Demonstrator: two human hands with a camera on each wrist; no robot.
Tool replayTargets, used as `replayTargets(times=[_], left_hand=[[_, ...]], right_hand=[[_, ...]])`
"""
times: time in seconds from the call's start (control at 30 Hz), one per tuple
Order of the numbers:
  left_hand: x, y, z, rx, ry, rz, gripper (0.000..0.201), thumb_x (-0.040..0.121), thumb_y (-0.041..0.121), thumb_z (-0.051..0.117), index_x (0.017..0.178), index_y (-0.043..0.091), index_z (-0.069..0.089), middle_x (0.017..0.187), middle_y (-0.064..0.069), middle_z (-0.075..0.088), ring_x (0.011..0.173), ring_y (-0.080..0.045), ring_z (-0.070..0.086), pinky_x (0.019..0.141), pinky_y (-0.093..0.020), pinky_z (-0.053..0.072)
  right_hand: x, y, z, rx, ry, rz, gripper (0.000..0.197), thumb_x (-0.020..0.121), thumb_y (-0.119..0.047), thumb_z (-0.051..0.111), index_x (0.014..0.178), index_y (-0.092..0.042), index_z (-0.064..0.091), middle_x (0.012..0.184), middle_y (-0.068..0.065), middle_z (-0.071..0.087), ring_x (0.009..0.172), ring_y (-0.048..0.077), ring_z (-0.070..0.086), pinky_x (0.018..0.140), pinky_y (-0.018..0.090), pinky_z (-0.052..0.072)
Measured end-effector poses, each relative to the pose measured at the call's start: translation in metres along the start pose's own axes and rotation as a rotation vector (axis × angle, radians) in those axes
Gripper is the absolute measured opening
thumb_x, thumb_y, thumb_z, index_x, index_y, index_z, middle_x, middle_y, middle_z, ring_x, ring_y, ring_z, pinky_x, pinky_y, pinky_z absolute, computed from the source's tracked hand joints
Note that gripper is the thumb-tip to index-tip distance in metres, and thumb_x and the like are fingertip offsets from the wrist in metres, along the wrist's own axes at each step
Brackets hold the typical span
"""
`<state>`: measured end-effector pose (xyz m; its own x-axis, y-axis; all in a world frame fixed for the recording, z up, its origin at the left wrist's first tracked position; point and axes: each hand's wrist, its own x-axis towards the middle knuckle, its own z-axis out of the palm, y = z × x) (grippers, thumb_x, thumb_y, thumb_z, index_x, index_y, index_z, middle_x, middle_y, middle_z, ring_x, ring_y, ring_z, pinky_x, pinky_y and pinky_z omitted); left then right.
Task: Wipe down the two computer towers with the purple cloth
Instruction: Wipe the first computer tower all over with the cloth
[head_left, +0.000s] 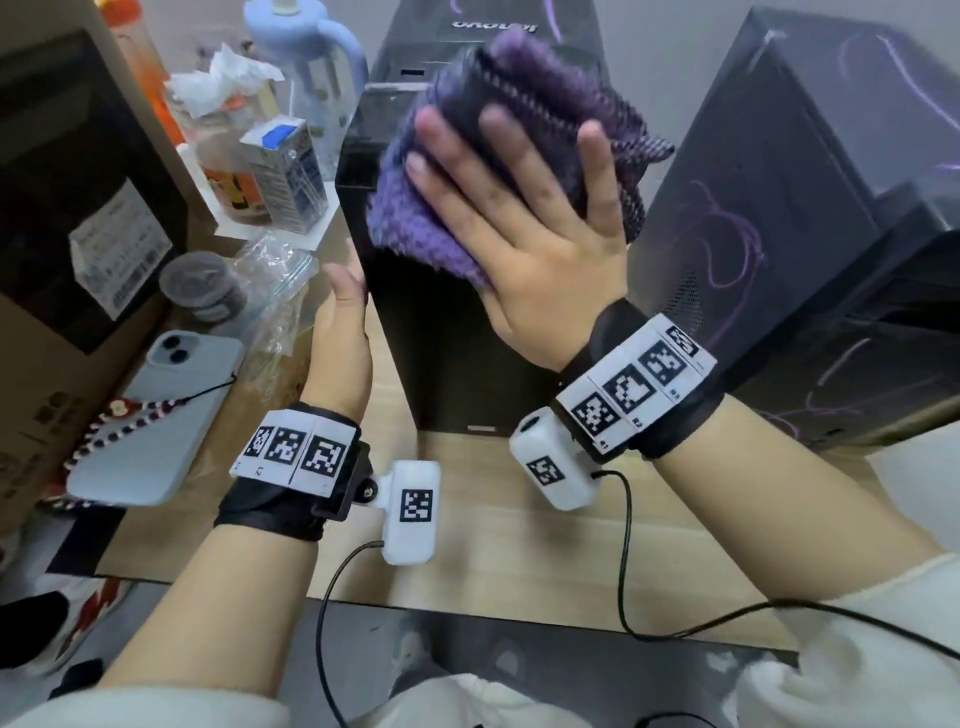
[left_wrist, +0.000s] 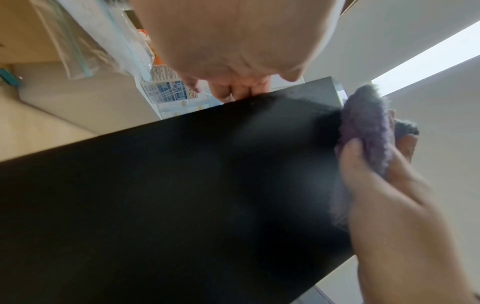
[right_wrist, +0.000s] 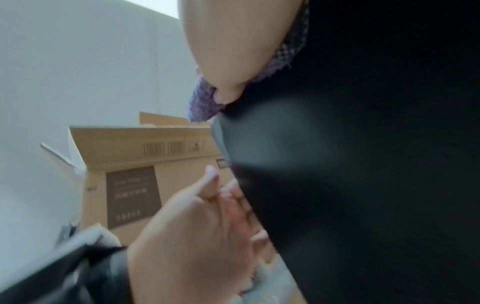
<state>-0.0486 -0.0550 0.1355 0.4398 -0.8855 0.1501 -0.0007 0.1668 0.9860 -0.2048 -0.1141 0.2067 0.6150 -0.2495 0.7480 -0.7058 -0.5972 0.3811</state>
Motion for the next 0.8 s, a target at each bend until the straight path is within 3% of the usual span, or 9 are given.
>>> replayTargets(times=[0.1,0.2,0.27,0.3,0.37,0.47,0.53,0.67,0.8], left_hand=[[-0.003,0.004,0.003,-0.024,0.055,-0.014,0.066,0.096,0.053,0.011,0.129,0.017,0.056,0.135,-0.001,0.057,0.133,-0.014,0.045,0.117,-0.038,0.029],[-0.009,0.008,0.008,-0.029,0.164,-0.132,0.064,0.101,0.045,0.017,0.136,-0.002,0.042,0.143,-0.017,0.047,0.135,-0.026,0.041,0.102,-0.027,0.037],[-0.006,0.006,0.004,-0.122,0.071,-0.107,0.069,0.097,0.054,0.02,0.128,0.001,0.051,0.128,-0.009,0.062,0.123,-0.019,0.055,0.094,-0.024,0.048],[-0.003,0.003,0.0,-0.134,0.019,-0.087,0.077,0.089,0.065,0.027,0.13,0.005,0.051,0.129,-0.007,0.062,0.125,-0.017,0.054,0.101,-0.026,0.045],[-0.001,-0.004,-0.004,-0.052,-0.054,-0.041,0.091,0.082,0.073,0.039,0.145,0.008,0.032,0.149,-0.01,0.041,0.14,-0.019,0.037,0.117,-0.037,0.03],[-0.008,-0.015,0.004,0.044,-0.096,-0.011,0.078,0.089,0.044,0.05,0.148,0.002,0.02,0.152,-0.012,0.035,0.141,-0.019,0.034,0.119,-0.041,0.026],[-0.009,-0.023,0.007,0.047,-0.087,0.023,0.081,0.088,0.037,0.054,0.148,0.0,0.015,0.153,-0.014,0.031,0.143,-0.022,0.031,0.119,-0.045,0.025],[0.002,-0.036,-0.001,0.113,-0.08,0.03,0.097,0.085,0.05,0.061,0.149,0.002,0.006,0.157,-0.019,0.017,0.147,-0.031,0.016,0.119,-0.055,0.016],[0.007,-0.039,-0.002,0.128,-0.108,0.055,0.1,0.083,0.055,0.06,0.149,0.001,0.007,0.157,-0.02,0.017,0.147,-0.032,0.016,0.119,-0.055,0.016]], right_hand=[[0.002,-0.013,0.004,0.02,-0.016,0.03,0.047,0.091,-0.022,0.052,0.138,-0.025,0.043,0.141,-0.013,0.048,0.133,0.013,0.033,0.114,0.036,-0.016],[-0.02,-0.033,0.025,0.017,-0.128,-0.111,0.046,0.089,-0.014,0.05,0.134,-0.025,0.049,0.138,-0.015,0.051,0.132,0.007,0.042,0.115,0.035,-0.016],[-0.043,-0.047,0.04,0.088,-0.255,-0.203,0.045,0.09,-0.01,0.042,0.133,-0.021,0.051,0.138,-0.013,0.051,0.129,0.005,0.047,0.116,0.031,-0.012],[-0.057,-0.053,0.048,0.128,-0.334,-0.243,0.045,0.09,-0.009,0.039,0.133,-0.02,0.05,0.138,-0.011,0.051,0.128,0.004,0.047,0.116,0.029,-0.008],[-0.086,-0.066,0.062,0.159,-0.499,-0.353,0.047,0.088,-0.011,0.039,0.134,-0.016,0.048,0.139,-0.008,0.051,0.129,0.004,0.046,0.115,0.027,-0.002],[-0.13,-0.079,0.085,0.152,-0.808,-0.557,0.049,0.086,-0.017,0.034,0.133,-0.014,0.049,0.138,-0.006,0.052,0.13,0.005,0.046,0.116,0.027,-0.005],[-0.143,-0.079,0.092,0.133,-0.925,-0.665,0.051,0.087,-0.018,0.028,0.133,-0.015,0.05,0.141,-0.007,0.048,0.132,0.002,0.042,0.118,0.03,-0.006],[-0.171,-0.06,0.093,0.202,-1.147,-0.75,0.053,0.099,-0.017,0.02,0.148,-0.009,0.001,0.159,-0.001,-0.001,0.146,0.009,-0.003,0.108,0.029,-0.021],[-0.183,-0.033,0.078,0.141,-1.201,-0.705,0.054,0.1,-0.018,0.021,0.147,-0.013,-0.004,0.158,-0.005,-0.005,0.145,0.007,-0.006,0.103,0.029,-0.025]])
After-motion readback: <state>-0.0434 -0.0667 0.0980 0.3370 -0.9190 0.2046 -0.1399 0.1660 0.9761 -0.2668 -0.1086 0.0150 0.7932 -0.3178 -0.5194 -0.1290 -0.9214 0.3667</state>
